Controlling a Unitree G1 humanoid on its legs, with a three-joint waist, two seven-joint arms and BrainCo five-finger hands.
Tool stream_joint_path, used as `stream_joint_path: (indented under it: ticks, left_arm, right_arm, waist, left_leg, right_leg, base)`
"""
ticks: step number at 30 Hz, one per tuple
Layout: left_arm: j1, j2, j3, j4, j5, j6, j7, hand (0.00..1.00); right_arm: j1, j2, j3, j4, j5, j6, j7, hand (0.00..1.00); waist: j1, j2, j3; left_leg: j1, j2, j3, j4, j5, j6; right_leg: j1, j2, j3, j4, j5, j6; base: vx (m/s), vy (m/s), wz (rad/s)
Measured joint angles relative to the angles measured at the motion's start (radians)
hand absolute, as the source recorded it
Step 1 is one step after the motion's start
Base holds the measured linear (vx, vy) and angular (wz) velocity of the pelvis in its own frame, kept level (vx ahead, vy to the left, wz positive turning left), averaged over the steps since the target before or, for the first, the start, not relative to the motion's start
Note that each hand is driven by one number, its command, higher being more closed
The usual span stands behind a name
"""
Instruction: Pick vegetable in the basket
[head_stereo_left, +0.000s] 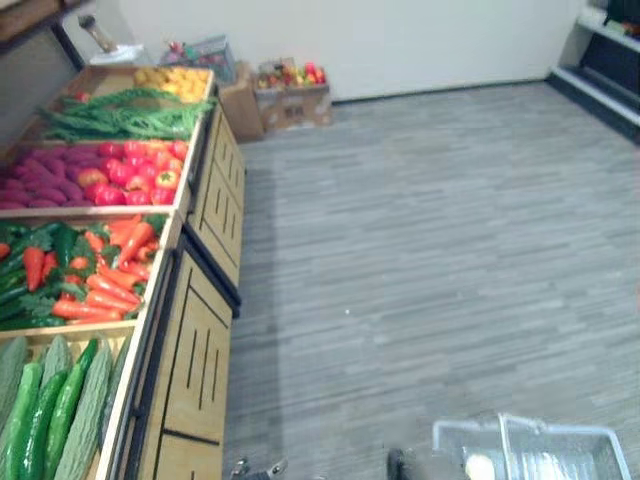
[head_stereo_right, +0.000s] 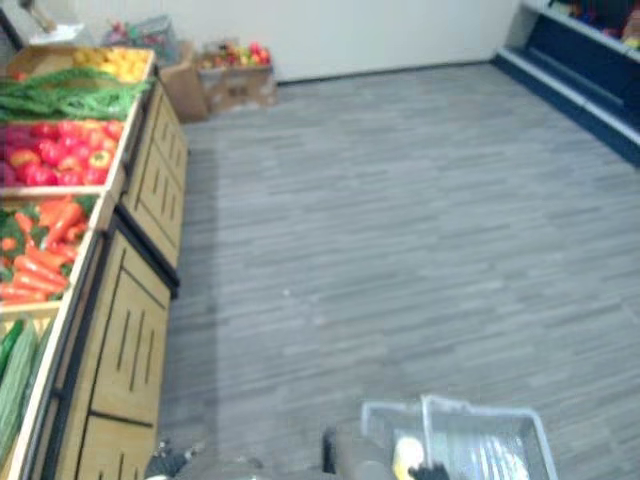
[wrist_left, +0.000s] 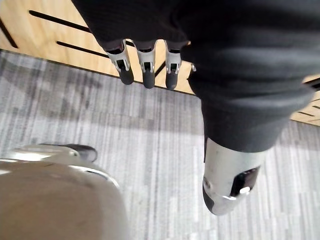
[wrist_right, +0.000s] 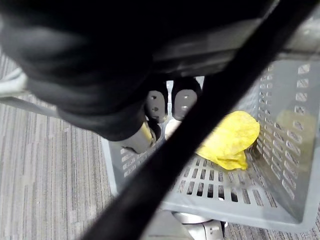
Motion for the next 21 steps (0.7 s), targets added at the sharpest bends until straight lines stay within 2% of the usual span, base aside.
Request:
stream_joint_path:
  ticks: [2,6,8,9,10,12,13,14,16,17,18,19,20,21]
  left_arm:
    - [-0.003,-0.012,-0.002,0.006,0.0,-0.008,-0.011,0.0]
    - [-0.002,0.0,-0.007,0.008,-0.001,-0.026,-0.027,0.0]
    - [-0.005,0.014,-0.017,0.007,-0.002,-0.029,-0.031,0.0]
    - [-0.006,0.019,-0.016,0.011,-0.003,-0.027,-0.031,0.0]
    - [-0.003,0.017,-0.013,0.013,-0.003,-0.026,-0.03,0.0]
    - [-0.005,0.018,-0.005,0.01,-0.004,-0.026,-0.031,0.0]
    - [-0.009,0.023,-0.003,0.015,-0.003,-0.025,-0.031,0.0]
    - [-0.014,0.024,-0.002,0.017,-0.003,-0.024,-0.031,0.0]
    - [-0.02,0.028,0.006,0.016,-0.003,-0.013,-0.031,0.0]
    - [-0.024,0.031,0.019,0.016,-0.003,-0.006,-0.031,0.0]
    - [-0.025,0.027,0.025,0.022,-0.002,0.0,-0.03,0.0]
    - [-0.031,0.026,0.028,0.028,-0.001,0.006,-0.03,0.0]
    - [-0.039,0.02,0.037,0.027,0.001,0.01,-0.031,0.0]
    - [-0.041,0.006,0.055,0.026,0.002,0.01,-0.031,0.0]
  right_arm:
    - [0.001,-0.001,-0.009,-0.001,-0.004,-0.002,-0.01,1.0]
    - [0.008,0.009,-0.022,-0.002,-0.003,0.0,-0.017,1.0]
    - [0.004,0.016,-0.021,-0.005,-0.003,-0.009,-0.017,1.0]
    - [-0.001,0.024,-0.021,-0.004,-0.003,-0.016,-0.019,1.0]
    - [-0.013,0.026,-0.025,-0.004,-0.003,-0.018,-0.023,1.0]
    - [-0.011,0.027,-0.031,-0.003,-0.001,-0.024,-0.025,1.0]
    - [-0.013,0.033,-0.042,0.002,0.0,-0.035,-0.032,1.0]
    - [-0.012,0.036,-0.042,0.002,0.001,-0.038,-0.035,1.0]
    - [-0.013,0.045,-0.045,0.002,0.007,-0.041,-0.038,1.0]
    - [-0.01,0.049,-0.045,0.003,0.007,-0.039,-0.039,1.0]
    - [-0.001,0.055,-0.045,0.004,0.006,-0.035,-0.039,1.0]
    - [0.001,0.054,-0.049,0.002,0.006,-0.035,-0.041,1.0]
    - [0.001,0.053,-0.06,0.0,0.007,-0.034,-0.04,1.0]
    - [-0.001,0.054,-0.07,-0.003,0.007,-0.032,-0.041,1.0]
  waist:
    - [0.0,0.012,0.0]
    - [0.003,-0.011,0.003]
    - [0.004,-0.03,0.014]
    - [0.007,-0.037,0.014]
    - [0.006,-0.02,0.023]
    - [0.003,-0.03,0.027]
    - [0.006,-0.024,0.031]
    - [0.005,-0.025,0.032]
    - [0.006,-0.03,0.039]
    - [0.006,-0.039,0.05]
    - [0.006,-0.037,0.055]
    - [0.004,-0.03,0.06]
    - [0.005,-0.024,0.066]
    - [0.005,-0.023,0.072]
  left_leg:
    - [0.0,-0.003,0.017,-0.011,0.008,-0.006]
    - [0.03,-0.016,0.028,0.008,-0.012,-0.008]
    - [0.057,-0.028,0.044,0.003,-0.022,0.0]
    - [0.068,-0.018,0.058,0.001,-0.033,0.006]
    - [0.094,0.001,0.078,-0.008,-0.036,0.006]
    - [0.113,0.007,0.084,-0.017,-0.037,0.007]
    - [0.124,0.025,0.091,-0.016,-0.053,0.003]
    - [0.124,0.037,0.093,-0.015,-0.06,0.0]
    - [0.129,0.07,0.099,-0.014,-0.082,-0.029]
    - [0.145,0.082,0.1,-0.014,-0.098,-0.049]
    - [0.164,0.097,0.101,-0.015,-0.113,-0.052]
    - [0.174,0.108,0.099,-0.016,-0.118,-0.047]
    - [0.181,0.111,0.09,-0.007,-0.113,-0.042]
    - [0.184,0.109,0.066,0.024,-0.093,-0.059]
  right_leg:
    - [-0.013,-0.008,-0.008,0.012,-0.006,0.002]
    - [-0.012,-0.017,-0.005,0.076,-0.034,0.044]
    - [-0.027,-0.04,-0.034,0.149,-0.034,0.048]
    - [-0.052,-0.056,-0.068,0.205,-0.024,0.067]
    - [-0.064,-0.068,-0.11,0.238,-0.015,0.089]
    - [-0.074,-0.109,-0.175,0.249,-0.035,0.065]
    - [-0.096,-0.139,-0.191,0.212,-0.031,0.072]
    - [-0.104,-0.141,-0.188,0.177,-0.02,0.083]
    - [-0.124,-0.145,-0.175,0.029,0.038,0.095]
    - [-0.112,-0.153,-0.181,-0.043,0.13,0.111]
    - [-0.1,-0.145,-0.204,-0.023,0.181,0.106]
    - [-0.104,-0.138,-0.21,0.011,0.149,0.093]
    - [-0.134,-0.14,-0.21,0.1,0.083,0.084]
    - [-0.15,-0.15,-0.212,0.172,0.025,0.077]
  base:
    - [0.14,0.051,-0.1]
    - [0.14,0.039,-0.12]
    - [0.06,0.025,-0.19]
    - [0.02,0.002,-0.29]
    - [0.01,0.01,-0.29]
    - [0.06,0.079,-0.19]
    - [0.07,0.059,-0.16]
    - [0.17,-0.048,-0.2]
    - [0.23,-0.09,-0.12]
    - [0.31,-0.141,-0.01]
    - [0.37,-0.171,0.06]
    - [0.3,-0.149,0.09]
    - [0.3,-0.157,0.06]
    - [0.37,-0.193,0.05]
